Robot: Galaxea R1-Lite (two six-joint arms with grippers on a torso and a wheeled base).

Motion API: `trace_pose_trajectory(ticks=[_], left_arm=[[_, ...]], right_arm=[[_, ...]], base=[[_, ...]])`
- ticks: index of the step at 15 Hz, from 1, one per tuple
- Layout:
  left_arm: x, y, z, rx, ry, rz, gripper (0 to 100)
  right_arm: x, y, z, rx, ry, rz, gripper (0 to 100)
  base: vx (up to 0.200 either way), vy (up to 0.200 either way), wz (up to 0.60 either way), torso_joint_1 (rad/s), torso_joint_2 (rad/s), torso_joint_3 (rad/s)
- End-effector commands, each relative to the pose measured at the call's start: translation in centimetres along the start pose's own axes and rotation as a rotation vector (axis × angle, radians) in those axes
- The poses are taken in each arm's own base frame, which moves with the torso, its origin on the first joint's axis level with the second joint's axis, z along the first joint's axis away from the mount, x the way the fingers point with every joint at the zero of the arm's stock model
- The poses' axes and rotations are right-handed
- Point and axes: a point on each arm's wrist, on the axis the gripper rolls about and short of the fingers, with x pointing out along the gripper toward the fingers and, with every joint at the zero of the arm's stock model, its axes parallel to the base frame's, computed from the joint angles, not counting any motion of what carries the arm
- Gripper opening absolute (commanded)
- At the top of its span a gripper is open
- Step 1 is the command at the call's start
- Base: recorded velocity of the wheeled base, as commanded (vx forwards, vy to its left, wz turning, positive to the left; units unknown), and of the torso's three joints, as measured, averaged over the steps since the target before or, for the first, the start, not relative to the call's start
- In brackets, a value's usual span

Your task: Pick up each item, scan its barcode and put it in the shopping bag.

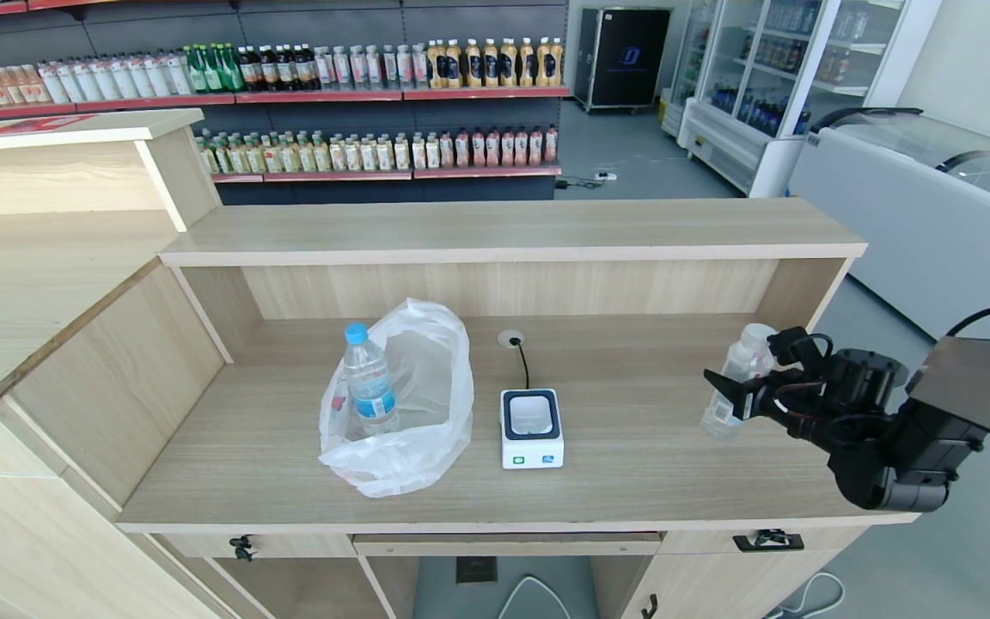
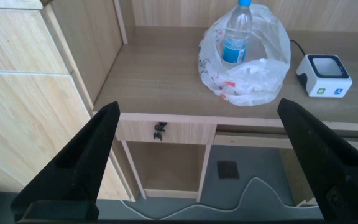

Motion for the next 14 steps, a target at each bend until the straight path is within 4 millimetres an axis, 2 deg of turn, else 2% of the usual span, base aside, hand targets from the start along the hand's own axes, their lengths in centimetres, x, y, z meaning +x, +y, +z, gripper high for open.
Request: trace_pose_trajectory(ticks=[1, 3, 5, 7, 8, 10, 14], left_arm=[[0.0, 0.0, 0.0, 0.000, 0.000, 0.001, 100], [0.0, 0.0, 0.0, 0.000, 0.000, 0.001, 100], [0.0, 0.0, 0.0, 0.000, 0.000, 0.001, 100], [0.0, 0.0, 0.0, 0.000, 0.000, 0.001, 100], [0.0, 0.0, 0.0, 0.000, 0.000, 0.001, 100], [0.0, 0.0, 0.0, 0.000, 0.000, 0.001, 100], [0.0, 0.0, 0.0, 0.000, 0.000, 0.001, 100]], right_arm=[[-3.7, 2.1, 8.5, 0.067, -0.060, 0.037, 0], [-8.9, 5.3, 16.3, 0.213, -0.103, 0.133, 0], [-15.1, 8.8, 23.1, 0.313, -0.156, 0.328, 0], [-19.8, 12.2, 27.5, 0.333, -0.179, 0.523, 0], [-21.4, 13.9, 29.3, 0.336, -0.191, 0.607, 0], [-23.5, 16.7, 31.4, 0.369, -0.178, 0.769, 0], [-25.8, 20.0, 32.8, 0.390, -0.127, 0.975, 0]], base=[[0.000, 0.000, 0.00, 0.000, 0.00, 0.000], [0.000, 0.000, 0.00, 0.000, 0.00, 0.000], [0.000, 0.000, 0.00, 0.000, 0.00, 0.000], [0.000, 0.000, 0.00, 0.000, 0.00, 0.000], [0.000, 0.000, 0.00, 0.000, 0.00, 0.000], [0.000, 0.000, 0.00, 0.000, 0.00, 0.000], [0.000, 0.000, 0.00, 0.000, 0.00, 0.000]])
